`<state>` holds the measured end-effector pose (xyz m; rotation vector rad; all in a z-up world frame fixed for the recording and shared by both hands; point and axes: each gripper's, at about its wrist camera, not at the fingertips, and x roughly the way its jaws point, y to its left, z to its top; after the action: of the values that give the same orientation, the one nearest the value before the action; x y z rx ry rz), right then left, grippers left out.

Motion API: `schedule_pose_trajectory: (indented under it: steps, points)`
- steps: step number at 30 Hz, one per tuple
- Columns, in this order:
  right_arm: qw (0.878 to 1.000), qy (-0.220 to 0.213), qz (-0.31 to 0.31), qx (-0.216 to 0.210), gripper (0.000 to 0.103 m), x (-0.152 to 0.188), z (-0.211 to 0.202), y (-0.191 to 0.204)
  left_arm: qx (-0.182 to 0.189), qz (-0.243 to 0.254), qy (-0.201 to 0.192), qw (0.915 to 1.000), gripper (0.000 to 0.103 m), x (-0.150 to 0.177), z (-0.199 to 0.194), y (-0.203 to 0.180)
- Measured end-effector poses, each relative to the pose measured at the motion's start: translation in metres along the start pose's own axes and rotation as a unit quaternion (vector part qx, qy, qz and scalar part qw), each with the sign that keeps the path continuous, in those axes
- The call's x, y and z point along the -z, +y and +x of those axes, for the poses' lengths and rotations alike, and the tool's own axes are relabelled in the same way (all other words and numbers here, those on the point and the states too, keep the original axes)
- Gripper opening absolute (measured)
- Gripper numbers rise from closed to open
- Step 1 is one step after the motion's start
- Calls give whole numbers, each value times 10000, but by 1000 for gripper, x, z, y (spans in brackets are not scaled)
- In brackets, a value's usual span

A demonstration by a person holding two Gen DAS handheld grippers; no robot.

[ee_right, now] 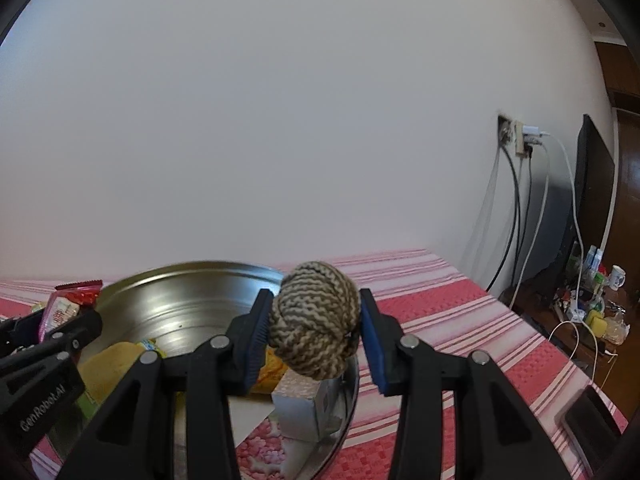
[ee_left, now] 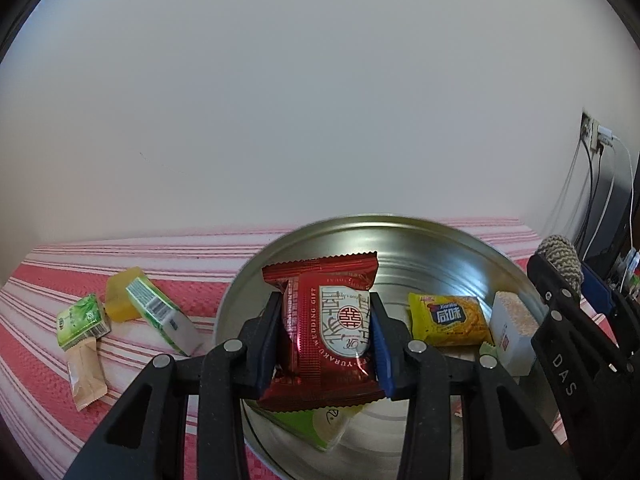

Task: Organize objects
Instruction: 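Carry the red candy pack and twine ball over the tin and open both grippers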

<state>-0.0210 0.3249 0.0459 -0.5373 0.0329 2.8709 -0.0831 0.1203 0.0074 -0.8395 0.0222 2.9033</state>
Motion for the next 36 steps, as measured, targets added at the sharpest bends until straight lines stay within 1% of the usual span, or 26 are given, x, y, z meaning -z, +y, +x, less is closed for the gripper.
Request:
schedule_pose_trajectory:
  steps: [6, 10, 11, 12, 13, 14, 15, 16, 17, 18, 19, 21, 25, 29, 33, 36]
  points:
    - [9998, 161, -68, -98, 43, 2, 10, 3, -49, 29, 174, 9998, 43, 3, 9, -1]
    - [9996, 201, -72, -179, 44, 7, 9, 10, -25, 15, 180, 9998, 45, 4, 11, 0]
    - [9996, 207, -59, -204, 45, 7, 9, 10, -21, 19, 162, 9999, 49, 4, 11, -1]
    - [9995, 214, -47, -241, 47, 8, 9, 11, -13, 38, 151, 9999, 61, 3, 10, -1]
    - [9995, 192, -19, -270, 59, 8, 9, 11, -24, 64, 122, 9999, 68, 2, 7, -1]
    - [9995, 137, 11, -276, 69, 8, 7, 10, -124, 70, 38, 9999, 77, 1, 3, -1]
    - [9996, 41, 49, -264, 81, 8, 4, 9, -228, 81, -115, 9996, 86, 0, -3, -1]
    - [9997, -105, 110, -186, 89, 7, 0, 7, -272, 102, -238, 9993, 90, -1, -7, -1]
    - [9992, -315, 205, -138, 94, 6, -7, 4, -299, 120, -346, 9989, 93, -2, -12, -1]
    - [9985, -440, 286, -147, 103, 6, -10, 1, -320, 120, -416, 9986, 94, -2, -16, 0]
    - [9973, -604, 401, -133, 103, 6, -15, -3, -323, 106, -439, 9985, 94, -3, -18, 1]
    - [9962, -733, 466, -74, 103, 7, -18, -6, -334, 56, -432, 9985, 94, -3, -20, 4]
    - [9959, -725, 526, -99, 103, 10, -15, -6, -417, -48, -371, 9984, 94, 0, -19, 11]
    - [9955, -805, 502, -70, 103, 11, -13, -4, -486, -150, -352, 9981, 94, 0, -18, 20]
    - [9935, -860, 722, -197, 103, 13, -11, -8, -564, -190, -370, 9975, 94, 2, -22, 30]
    - [9922, -943, 801, -127, 103, 14, -11, -11, -603, -249, -347, 9973, 94, 3, -26, 41]
